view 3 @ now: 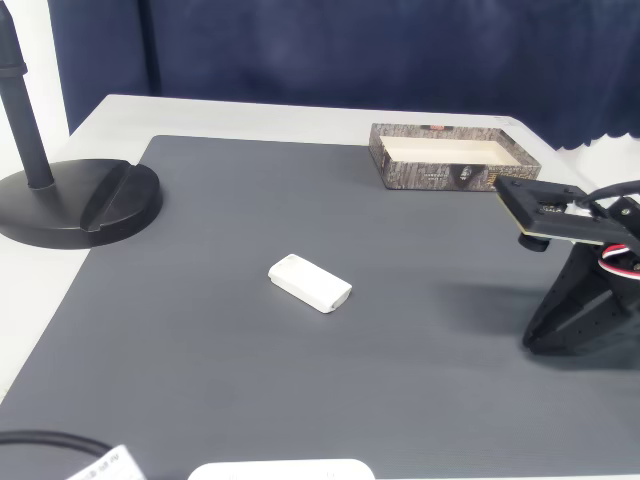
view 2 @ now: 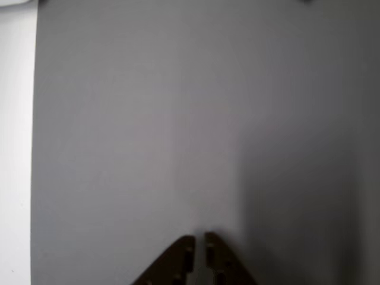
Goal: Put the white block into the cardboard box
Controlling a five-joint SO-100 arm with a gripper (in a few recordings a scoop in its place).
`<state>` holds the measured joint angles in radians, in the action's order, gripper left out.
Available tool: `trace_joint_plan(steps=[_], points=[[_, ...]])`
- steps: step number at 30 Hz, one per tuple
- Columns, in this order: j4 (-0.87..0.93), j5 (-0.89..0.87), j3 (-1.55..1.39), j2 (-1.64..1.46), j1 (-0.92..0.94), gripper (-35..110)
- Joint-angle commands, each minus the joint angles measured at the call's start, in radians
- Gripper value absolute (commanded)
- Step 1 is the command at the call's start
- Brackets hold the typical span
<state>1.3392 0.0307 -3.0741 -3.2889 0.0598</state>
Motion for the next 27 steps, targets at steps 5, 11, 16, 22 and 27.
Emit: trace_joint_plan(steps=[5, 11, 16, 22, 27], points=[[-0.008, 0.003, -0.018, -0.035, 0.003, -2], [-0.008, 0.003, -0.018, -0.035, 0.029, -2], [-0.008, 0.0, -0.018, -0.035, 0.028, -2], [-0.011, 0.018, -0.017, -0.035, 0.026, -2], [-0.02, 0.005, 0.035, 0.011, 0.015, -2]])
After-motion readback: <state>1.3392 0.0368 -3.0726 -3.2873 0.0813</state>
